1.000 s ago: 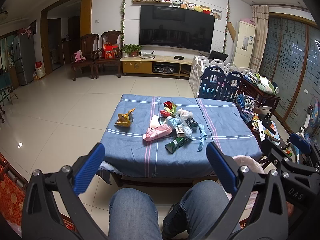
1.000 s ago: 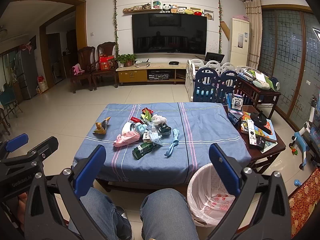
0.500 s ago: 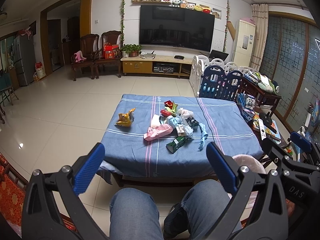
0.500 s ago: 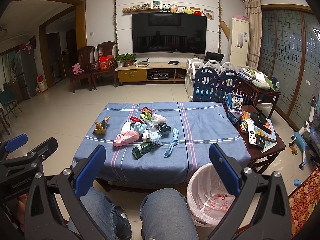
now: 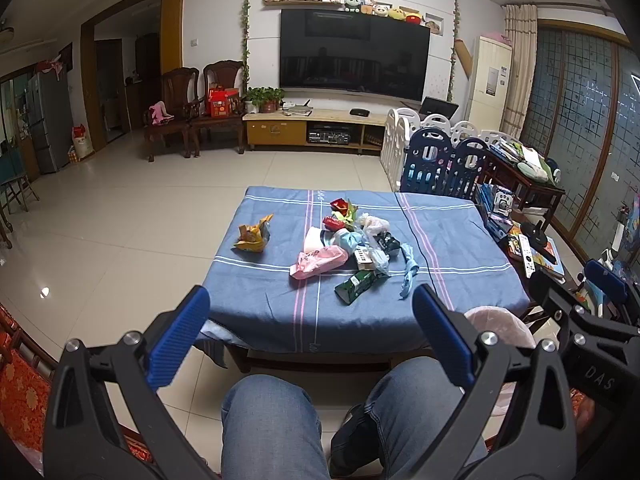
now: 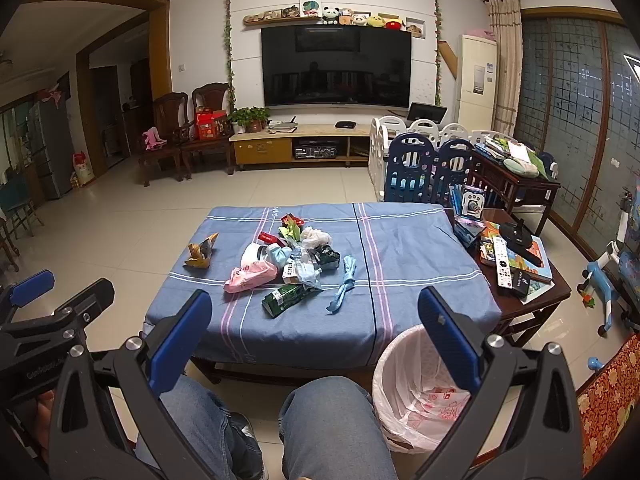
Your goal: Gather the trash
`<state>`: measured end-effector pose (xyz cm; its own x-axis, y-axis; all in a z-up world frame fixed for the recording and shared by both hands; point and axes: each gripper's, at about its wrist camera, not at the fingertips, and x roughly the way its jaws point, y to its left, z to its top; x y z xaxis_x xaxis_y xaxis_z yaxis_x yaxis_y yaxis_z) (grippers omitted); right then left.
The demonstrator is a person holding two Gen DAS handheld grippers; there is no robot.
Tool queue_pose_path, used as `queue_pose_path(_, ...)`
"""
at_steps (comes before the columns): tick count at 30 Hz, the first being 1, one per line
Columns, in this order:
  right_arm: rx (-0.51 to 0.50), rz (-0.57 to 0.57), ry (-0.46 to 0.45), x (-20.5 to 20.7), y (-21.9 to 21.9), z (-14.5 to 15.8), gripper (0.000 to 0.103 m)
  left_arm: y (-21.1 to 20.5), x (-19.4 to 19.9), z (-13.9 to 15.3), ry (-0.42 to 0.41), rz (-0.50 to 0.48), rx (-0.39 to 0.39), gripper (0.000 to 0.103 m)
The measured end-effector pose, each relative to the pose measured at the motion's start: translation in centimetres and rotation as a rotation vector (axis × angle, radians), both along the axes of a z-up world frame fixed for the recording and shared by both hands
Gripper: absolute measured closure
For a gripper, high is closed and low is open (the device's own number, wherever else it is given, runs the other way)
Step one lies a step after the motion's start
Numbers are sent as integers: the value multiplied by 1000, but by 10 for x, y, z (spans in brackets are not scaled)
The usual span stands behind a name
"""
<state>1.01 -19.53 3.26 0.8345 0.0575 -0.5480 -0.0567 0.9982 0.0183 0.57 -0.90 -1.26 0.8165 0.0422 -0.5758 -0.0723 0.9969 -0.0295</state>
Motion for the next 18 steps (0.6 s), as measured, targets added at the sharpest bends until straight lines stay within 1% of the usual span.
queue_pose_path(9, 1, 1, -1, 0, -1, 0, 3, 0, 0, 1, 2, 1, 1, 3)
queue_pose_path(16, 3, 0, -3, 0, -2, -1, 3, 2, 0, -4, 10, -4, 3, 3)
queue_pose_path(18, 6, -7, -7, 1, -4, -2, 3, 2, 0, -7, 2, -8, 13, 3)
